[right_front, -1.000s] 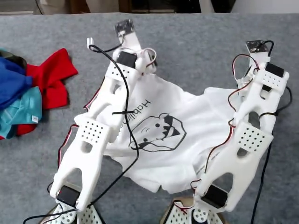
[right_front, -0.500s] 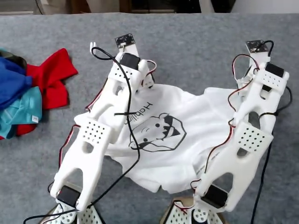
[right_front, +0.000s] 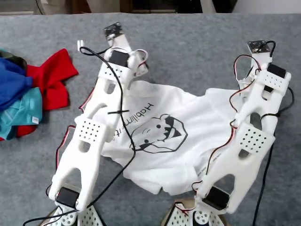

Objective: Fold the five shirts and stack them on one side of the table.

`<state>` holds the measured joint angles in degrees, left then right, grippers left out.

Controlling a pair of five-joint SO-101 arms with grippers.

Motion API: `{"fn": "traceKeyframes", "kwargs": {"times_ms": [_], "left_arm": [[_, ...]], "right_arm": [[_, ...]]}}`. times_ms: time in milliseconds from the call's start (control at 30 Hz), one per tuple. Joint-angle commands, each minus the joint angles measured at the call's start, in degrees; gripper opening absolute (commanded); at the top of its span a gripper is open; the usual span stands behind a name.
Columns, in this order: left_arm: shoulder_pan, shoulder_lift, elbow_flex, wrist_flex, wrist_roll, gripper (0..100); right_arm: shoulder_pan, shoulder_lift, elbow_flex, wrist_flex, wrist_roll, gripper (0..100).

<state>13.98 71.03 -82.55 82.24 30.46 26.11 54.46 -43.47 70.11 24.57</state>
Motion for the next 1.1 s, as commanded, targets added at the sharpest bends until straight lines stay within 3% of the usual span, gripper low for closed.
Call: {"fn": "traceKeyframes", "kwargs": {"times_ms": [0,367,800,1067], "left_arm": [[-0.6,-0.5,1.3,-0.4,0.7,19],[-0.2,-0.7,1.3,6.3,4.3,19],[3.3,-2.1,-11.3,9.5,4.0,19],[2.9,-2.1,6.2,0.2,4.2,18]], "right_arm": [[0.8,-0.4,-2.6,-1.1,0.2,0.2],[0.8,-0.4,-2.6,-1.1,0.2,0.2],[0.4,-0.4,-2.5,-1.1,0.3,0.2],[0.4,-0.4,-2.5,-1.1,0.3,0.2]]}}
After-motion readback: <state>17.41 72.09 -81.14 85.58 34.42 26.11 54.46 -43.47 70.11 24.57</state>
